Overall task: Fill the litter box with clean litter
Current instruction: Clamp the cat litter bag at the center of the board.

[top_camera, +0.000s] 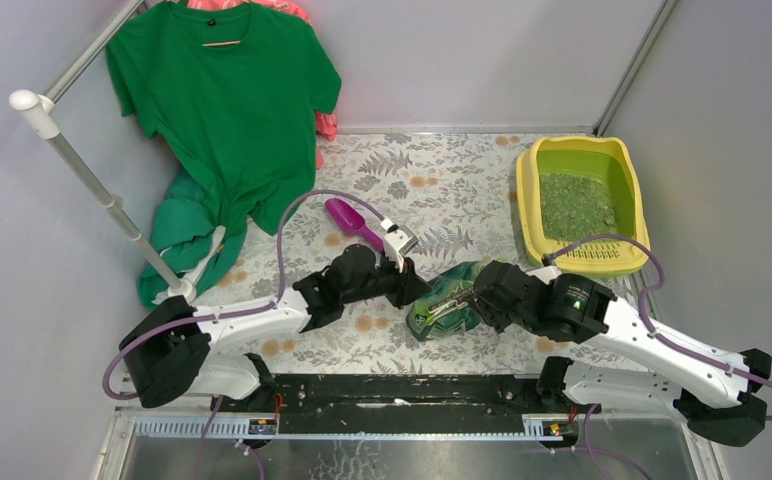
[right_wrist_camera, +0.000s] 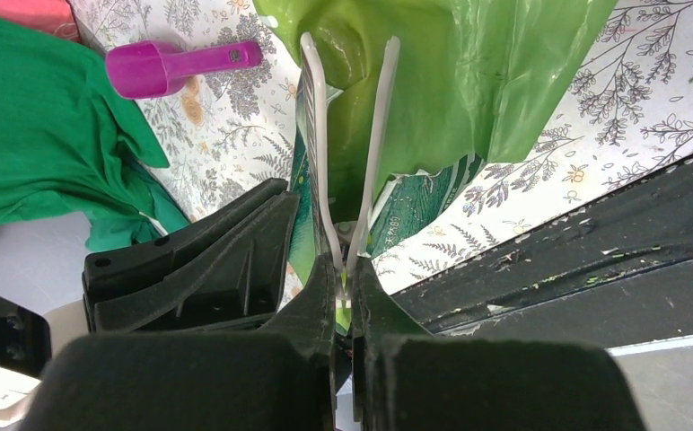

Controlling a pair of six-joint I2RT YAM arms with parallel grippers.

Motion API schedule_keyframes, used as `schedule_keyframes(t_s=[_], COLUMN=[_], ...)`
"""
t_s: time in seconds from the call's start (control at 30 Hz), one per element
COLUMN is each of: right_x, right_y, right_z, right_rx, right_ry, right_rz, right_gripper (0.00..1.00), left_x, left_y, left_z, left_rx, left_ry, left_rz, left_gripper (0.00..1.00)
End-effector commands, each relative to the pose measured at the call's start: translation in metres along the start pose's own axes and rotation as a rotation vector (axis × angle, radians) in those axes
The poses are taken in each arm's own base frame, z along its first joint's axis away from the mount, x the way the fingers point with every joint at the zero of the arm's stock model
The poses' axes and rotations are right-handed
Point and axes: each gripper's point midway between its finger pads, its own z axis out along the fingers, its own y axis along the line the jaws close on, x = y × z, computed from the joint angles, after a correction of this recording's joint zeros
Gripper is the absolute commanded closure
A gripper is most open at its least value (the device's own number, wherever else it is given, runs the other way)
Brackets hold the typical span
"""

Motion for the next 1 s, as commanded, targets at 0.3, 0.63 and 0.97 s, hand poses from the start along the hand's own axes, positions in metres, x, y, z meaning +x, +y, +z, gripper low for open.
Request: schedule_keyframes(t_s=[0.3,0.63,0.97], right_x=[-0.027,-0.023,-0.002], right_y=[-0.038,-0.059,-0.051], right_z=[0.001,0.01,0.027], right_rx=[0.04,0.048,0.018], right_ry=[-0.064,-0.026,0.031], right_rz=[0.006,-0.021,-0.067], right_gripper=[1.0,1.0,1.0], left_x=[-0.013,0.006,0.019], left_y=[-0.044,-0.062,-0.06], left_z=[0.01,0.017,0.016], left_rx=[0.159,0.199,0.185], left_ry=[-0.038,0.009,0.032], left_rz=[0.091,0.1,0.099], left_gripper=[0.77,0.77,0.78])
